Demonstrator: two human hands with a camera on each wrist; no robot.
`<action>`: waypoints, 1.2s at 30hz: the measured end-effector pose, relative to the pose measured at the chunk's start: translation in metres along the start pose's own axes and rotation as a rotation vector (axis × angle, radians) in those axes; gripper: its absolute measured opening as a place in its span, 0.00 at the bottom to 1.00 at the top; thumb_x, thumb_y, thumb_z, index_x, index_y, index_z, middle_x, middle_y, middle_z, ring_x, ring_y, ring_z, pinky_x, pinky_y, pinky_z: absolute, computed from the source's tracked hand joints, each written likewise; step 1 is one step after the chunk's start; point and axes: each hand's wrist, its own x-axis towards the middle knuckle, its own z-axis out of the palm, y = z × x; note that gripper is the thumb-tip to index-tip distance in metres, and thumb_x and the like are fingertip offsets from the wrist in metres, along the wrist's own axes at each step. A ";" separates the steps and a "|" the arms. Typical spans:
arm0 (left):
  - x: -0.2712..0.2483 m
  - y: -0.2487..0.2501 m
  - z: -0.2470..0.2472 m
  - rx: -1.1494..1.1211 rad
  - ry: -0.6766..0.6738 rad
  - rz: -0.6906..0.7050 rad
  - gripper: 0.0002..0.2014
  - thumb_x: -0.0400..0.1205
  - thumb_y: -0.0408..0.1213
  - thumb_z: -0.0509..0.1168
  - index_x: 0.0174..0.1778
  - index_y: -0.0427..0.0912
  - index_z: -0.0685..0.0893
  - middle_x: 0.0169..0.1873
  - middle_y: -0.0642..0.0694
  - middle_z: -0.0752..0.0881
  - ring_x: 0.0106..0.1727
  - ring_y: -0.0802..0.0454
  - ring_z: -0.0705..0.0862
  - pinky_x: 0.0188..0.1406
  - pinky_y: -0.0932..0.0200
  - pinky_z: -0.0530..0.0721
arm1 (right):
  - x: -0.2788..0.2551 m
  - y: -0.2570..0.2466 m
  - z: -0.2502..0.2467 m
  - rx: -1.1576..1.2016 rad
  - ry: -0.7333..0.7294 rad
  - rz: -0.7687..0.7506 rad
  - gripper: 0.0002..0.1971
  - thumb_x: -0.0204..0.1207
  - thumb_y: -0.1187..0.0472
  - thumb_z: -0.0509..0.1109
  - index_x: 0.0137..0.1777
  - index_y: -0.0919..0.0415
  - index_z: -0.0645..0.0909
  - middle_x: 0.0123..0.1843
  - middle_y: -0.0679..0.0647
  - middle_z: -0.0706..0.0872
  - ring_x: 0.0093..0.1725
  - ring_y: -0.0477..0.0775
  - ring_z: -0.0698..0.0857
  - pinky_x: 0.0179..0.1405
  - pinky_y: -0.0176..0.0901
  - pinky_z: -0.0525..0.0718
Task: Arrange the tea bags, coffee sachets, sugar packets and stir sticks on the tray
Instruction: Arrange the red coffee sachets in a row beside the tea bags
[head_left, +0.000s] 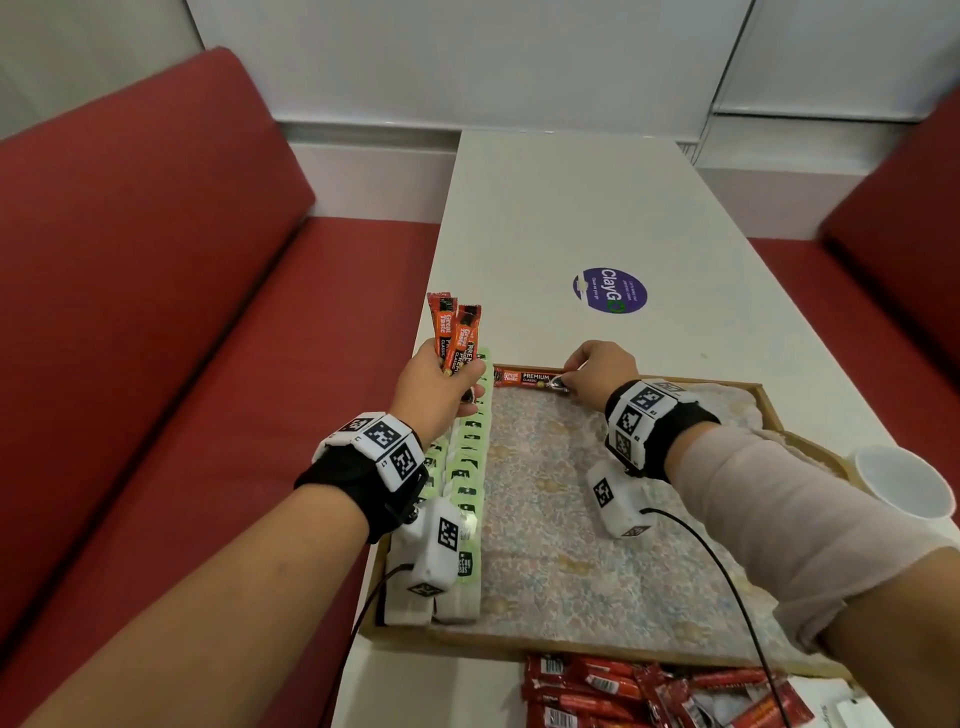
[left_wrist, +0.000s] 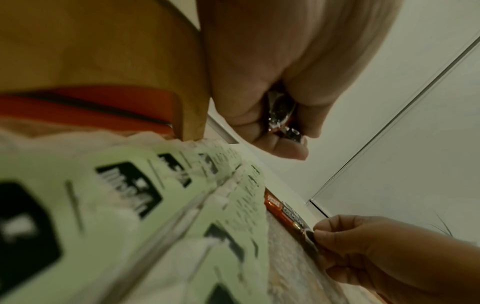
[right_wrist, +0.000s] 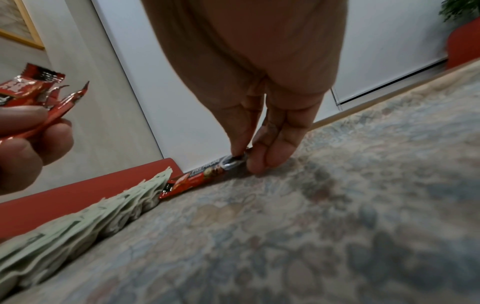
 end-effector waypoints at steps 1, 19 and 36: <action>-0.001 0.000 0.000 -0.016 -0.009 -0.003 0.05 0.83 0.32 0.65 0.47 0.47 0.76 0.42 0.49 0.83 0.41 0.50 0.86 0.35 0.59 0.87 | 0.000 0.000 -0.001 -0.003 0.001 -0.003 0.08 0.71 0.64 0.74 0.35 0.54 0.79 0.48 0.58 0.89 0.49 0.60 0.88 0.52 0.52 0.86; -0.008 0.003 0.008 -0.097 -0.026 -0.065 0.05 0.80 0.33 0.69 0.46 0.46 0.79 0.46 0.43 0.85 0.45 0.49 0.86 0.34 0.56 0.87 | -0.031 -0.005 -0.011 -0.303 -0.152 -0.174 0.07 0.76 0.62 0.68 0.45 0.62 0.86 0.46 0.56 0.88 0.47 0.57 0.85 0.42 0.43 0.81; -0.009 -0.002 0.007 -0.091 -0.020 -0.080 0.06 0.80 0.33 0.69 0.46 0.47 0.78 0.45 0.43 0.85 0.43 0.50 0.85 0.32 0.58 0.86 | -0.028 -0.010 -0.008 -0.480 -0.262 -0.231 0.14 0.81 0.64 0.62 0.64 0.62 0.82 0.62 0.59 0.84 0.59 0.59 0.83 0.57 0.46 0.81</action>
